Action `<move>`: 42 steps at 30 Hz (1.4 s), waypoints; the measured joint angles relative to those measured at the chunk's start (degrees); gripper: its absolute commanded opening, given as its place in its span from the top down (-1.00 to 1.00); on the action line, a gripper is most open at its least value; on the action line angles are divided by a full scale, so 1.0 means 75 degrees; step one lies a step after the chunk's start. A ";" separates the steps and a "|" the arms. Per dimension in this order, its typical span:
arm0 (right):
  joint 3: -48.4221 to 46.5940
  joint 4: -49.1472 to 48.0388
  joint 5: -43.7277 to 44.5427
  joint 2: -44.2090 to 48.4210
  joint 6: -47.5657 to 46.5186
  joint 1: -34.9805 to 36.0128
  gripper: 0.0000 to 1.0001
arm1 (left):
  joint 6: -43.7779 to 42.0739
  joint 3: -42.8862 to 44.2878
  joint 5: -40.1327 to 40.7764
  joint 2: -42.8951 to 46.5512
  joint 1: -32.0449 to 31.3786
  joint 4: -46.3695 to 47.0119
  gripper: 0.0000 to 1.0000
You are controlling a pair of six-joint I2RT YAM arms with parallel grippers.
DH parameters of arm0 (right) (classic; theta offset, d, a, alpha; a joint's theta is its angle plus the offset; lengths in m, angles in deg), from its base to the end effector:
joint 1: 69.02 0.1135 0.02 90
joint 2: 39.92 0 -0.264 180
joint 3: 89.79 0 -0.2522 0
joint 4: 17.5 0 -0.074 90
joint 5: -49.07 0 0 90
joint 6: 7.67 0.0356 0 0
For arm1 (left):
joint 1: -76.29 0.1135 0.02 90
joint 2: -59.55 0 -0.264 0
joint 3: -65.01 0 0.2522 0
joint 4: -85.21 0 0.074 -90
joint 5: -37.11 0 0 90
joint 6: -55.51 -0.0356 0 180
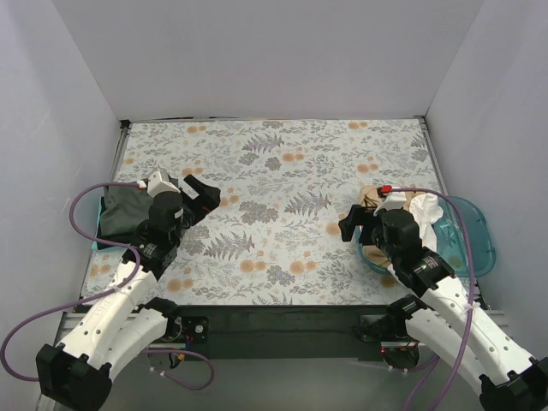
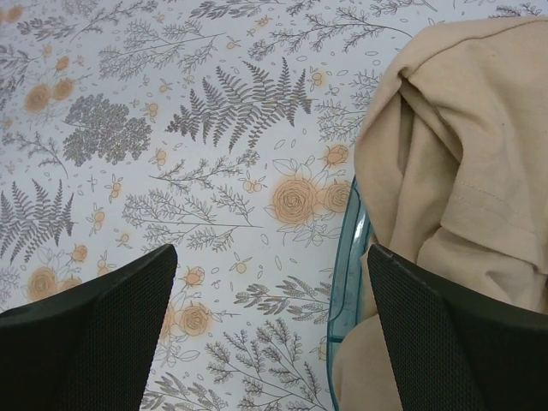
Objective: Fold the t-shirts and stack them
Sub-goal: Grab the tshirt from the pile
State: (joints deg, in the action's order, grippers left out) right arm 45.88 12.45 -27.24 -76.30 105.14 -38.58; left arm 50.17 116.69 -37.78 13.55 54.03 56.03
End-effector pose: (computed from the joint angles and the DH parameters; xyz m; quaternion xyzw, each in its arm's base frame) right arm 0.1404 0.0727 0.2643 0.0117 0.8257 0.1605 0.5406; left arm 0.1765 -0.0622 0.2852 -0.4911 0.6718 -0.3712 0.4120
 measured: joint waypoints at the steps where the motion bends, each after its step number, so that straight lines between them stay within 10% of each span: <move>1: -0.0003 0.0003 -0.0032 0.0000 -0.0003 0.0000 -0.97 | 0.0020 0.0000 -0.0082 -0.0029 0.0000 0.0000 -0.87; 14: -0.1920 0.1000 0.1207 -0.1833 -0.0096 -0.0720 -0.97 | 0.0090 0.0000 -0.0417 -0.0268 0.0003 -0.0111 -0.88; 24: -0.2098 0.1460 0.0796 -0.3331 -0.0458 -0.2296 -0.61 | 0.0082 0.0000 -0.0589 -0.0764 0.0000 -0.0128 -0.88; 27: -0.2095 0.1437 0.0408 -0.3687 -0.0650 -0.2521 -0.30 | 0.0082 0.0000 -0.0589 -0.0781 0.0000 -0.0137 -0.89; 31: -0.2095 0.1300 -0.0122 -0.4092 -0.0906 -0.2731 0.67 | 0.0082 -0.0003 -0.0586 -0.0781 0.0000 -0.0146 -0.89; 42: -0.2754 0.1731 -0.0300 -0.3567 -0.1128 -0.3063 0.97 | 0.0085 -0.0009 -0.0560 -0.0778 0.0000 -0.0178 -0.89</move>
State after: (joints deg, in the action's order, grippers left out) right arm 25.23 25.43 -29.49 -103.06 96.68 -61.55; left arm 50.81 116.62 -41.98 7.71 54.03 54.69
